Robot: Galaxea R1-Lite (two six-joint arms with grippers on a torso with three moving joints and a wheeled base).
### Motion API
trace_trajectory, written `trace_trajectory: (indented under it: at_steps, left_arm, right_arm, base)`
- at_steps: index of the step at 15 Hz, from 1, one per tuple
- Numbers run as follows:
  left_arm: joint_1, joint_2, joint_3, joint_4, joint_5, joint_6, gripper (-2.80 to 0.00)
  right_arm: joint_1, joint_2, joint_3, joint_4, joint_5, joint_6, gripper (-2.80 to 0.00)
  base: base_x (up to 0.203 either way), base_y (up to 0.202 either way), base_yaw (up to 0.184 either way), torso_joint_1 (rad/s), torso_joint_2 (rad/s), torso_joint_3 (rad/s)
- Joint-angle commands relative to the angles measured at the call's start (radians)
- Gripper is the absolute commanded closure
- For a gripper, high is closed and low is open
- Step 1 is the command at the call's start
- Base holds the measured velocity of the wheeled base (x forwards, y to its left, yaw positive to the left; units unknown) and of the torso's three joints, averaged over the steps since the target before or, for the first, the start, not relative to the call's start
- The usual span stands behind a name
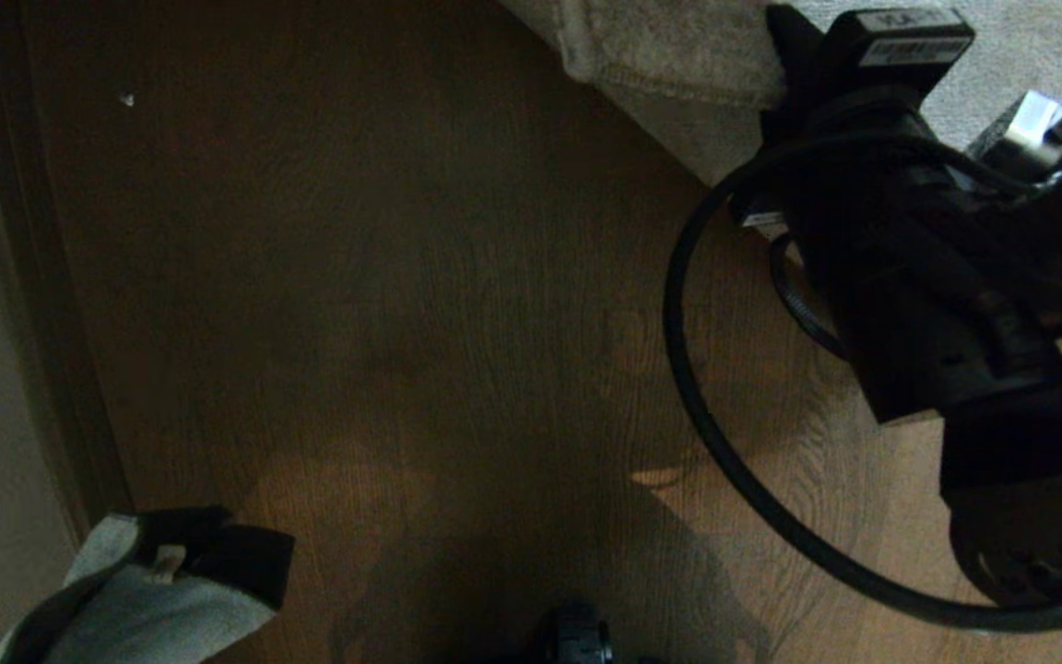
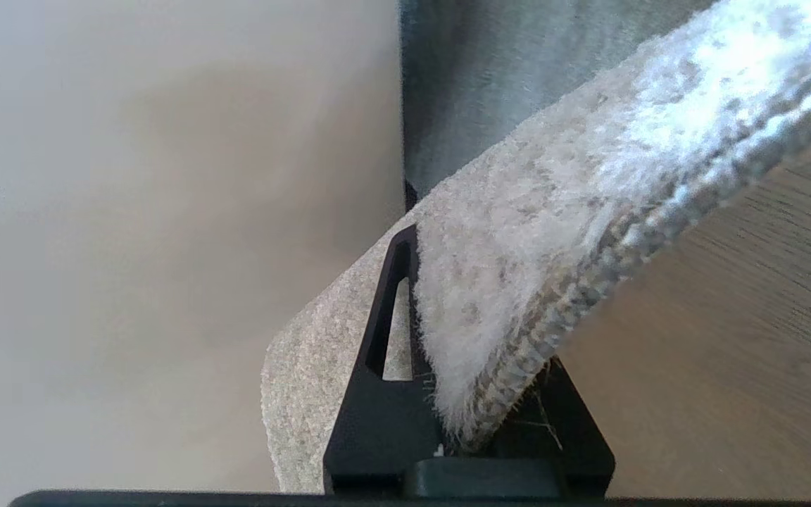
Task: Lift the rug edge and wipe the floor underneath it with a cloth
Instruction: Lift up the carpet
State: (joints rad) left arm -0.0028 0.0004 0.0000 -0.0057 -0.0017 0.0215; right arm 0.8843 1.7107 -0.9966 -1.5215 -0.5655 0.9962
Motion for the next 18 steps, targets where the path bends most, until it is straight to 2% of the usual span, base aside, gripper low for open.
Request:
trace_trajectory:
  at_steps: [1, 18]
  left_arm:
    - [0.0, 0.0, 0.0, 0.0, 0.0, 0.0, 0.0]
    - [0.0, 0.0, 0.0, 0.0, 0.0, -0.002, 0.0]
  right_arm:
    - [0.001, -0.005, -0.004, -0.048, 0.007, 0.007, 0.0]
    - [-0.025, 0.037, -0.011, -0.048, 0.119, 0.019, 0.0]
  base:
    - [0.0, 0.0, 0.0, 0.0, 0.0, 0.0]
    - [0.0, 0.0, 0.0, 0.0, 0.0, 0.0]
